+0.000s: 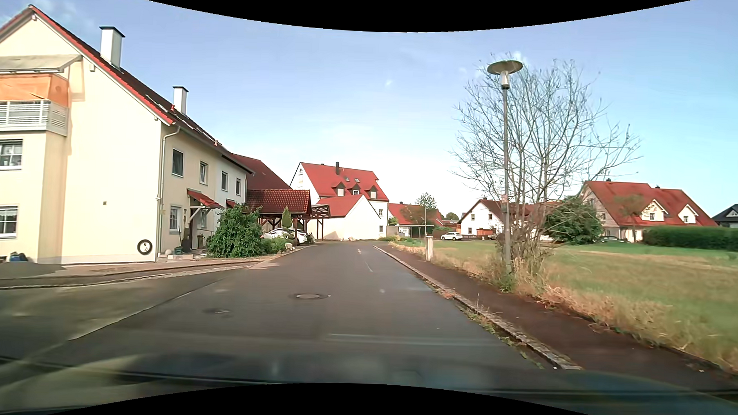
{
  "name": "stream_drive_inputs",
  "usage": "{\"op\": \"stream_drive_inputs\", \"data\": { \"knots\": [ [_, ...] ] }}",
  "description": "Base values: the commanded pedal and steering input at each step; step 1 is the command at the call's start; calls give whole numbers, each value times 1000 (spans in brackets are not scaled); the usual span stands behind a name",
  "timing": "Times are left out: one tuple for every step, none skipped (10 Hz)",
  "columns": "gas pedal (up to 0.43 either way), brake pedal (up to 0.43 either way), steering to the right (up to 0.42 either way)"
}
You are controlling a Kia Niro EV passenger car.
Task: Follow the waypoints while adhering to traffic rules and regulations
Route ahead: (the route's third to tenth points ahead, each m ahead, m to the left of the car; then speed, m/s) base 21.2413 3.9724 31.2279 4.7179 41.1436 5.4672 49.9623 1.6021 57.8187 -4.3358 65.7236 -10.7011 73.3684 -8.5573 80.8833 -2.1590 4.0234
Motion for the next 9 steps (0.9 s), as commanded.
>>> {"op": "stream_drive_inputs", "data": {
  "knots": [
    [118, 0, -20],
    [118, 0, -22],
    [118, 0, -24],
    [118, 0, -25],
    [130, 0, -28],
    [138, 0, -28],
    [138, 0, -28],
    [138, 0, -28],
    [138, 0, -28]
  ]
}}
